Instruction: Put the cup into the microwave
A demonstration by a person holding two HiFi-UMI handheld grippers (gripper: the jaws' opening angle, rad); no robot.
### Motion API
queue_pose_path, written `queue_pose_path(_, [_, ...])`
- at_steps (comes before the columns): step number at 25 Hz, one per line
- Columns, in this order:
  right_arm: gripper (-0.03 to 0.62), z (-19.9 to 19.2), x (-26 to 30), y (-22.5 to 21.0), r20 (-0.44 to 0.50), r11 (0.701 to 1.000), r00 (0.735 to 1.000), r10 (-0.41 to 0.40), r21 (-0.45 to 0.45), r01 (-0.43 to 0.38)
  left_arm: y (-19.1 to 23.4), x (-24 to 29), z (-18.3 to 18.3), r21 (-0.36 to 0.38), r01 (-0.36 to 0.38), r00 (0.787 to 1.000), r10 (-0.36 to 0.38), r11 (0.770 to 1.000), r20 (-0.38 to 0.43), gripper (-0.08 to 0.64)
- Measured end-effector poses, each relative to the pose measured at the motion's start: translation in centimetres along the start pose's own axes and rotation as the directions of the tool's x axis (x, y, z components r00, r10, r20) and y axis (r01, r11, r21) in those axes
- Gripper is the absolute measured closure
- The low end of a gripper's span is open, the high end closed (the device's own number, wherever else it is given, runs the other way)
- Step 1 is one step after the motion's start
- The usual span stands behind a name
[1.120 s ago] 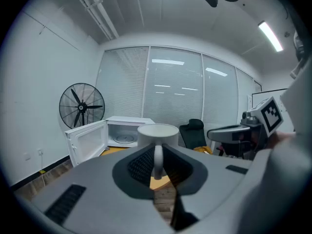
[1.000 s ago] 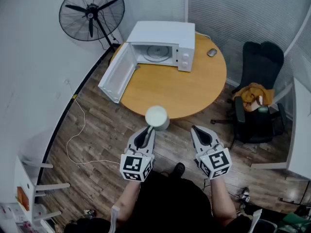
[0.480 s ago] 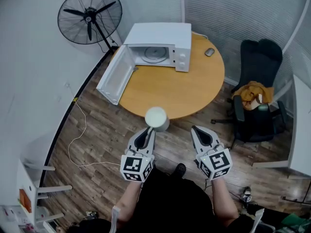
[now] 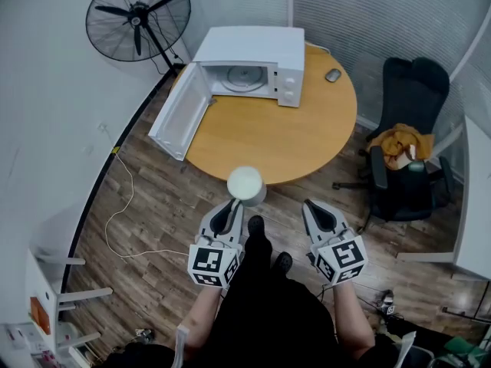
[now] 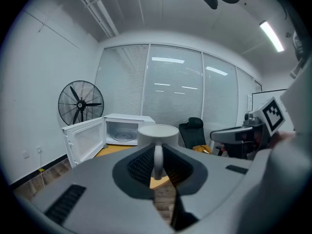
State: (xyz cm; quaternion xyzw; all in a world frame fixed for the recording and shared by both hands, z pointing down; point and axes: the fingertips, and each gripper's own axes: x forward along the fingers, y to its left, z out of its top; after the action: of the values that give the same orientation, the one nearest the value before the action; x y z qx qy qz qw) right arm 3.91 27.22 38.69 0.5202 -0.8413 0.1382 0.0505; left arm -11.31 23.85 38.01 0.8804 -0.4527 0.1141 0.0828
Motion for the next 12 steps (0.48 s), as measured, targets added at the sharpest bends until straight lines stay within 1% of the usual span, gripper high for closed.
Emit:
queue_pose_path(6, [0.583, 0.5, 2.4, -1.2, -0.012, 1.000, 1.000, -0.015, -0.002, 0.015, 2.1, 2.5, 0.0, -0.015, 0.010, 1.000, -0.010, 1.000, -0.001, 0.518])
queue_pose_path(12, [0.583, 2.4, 5.9, -2.6, -0.019, 0.999, 0.999, -0.036, -0.015, 0.035, 4.8, 6.2, 1.3, -0.024, 0.031, 0.999, -0.031, 0.999, 0.010, 0.518])
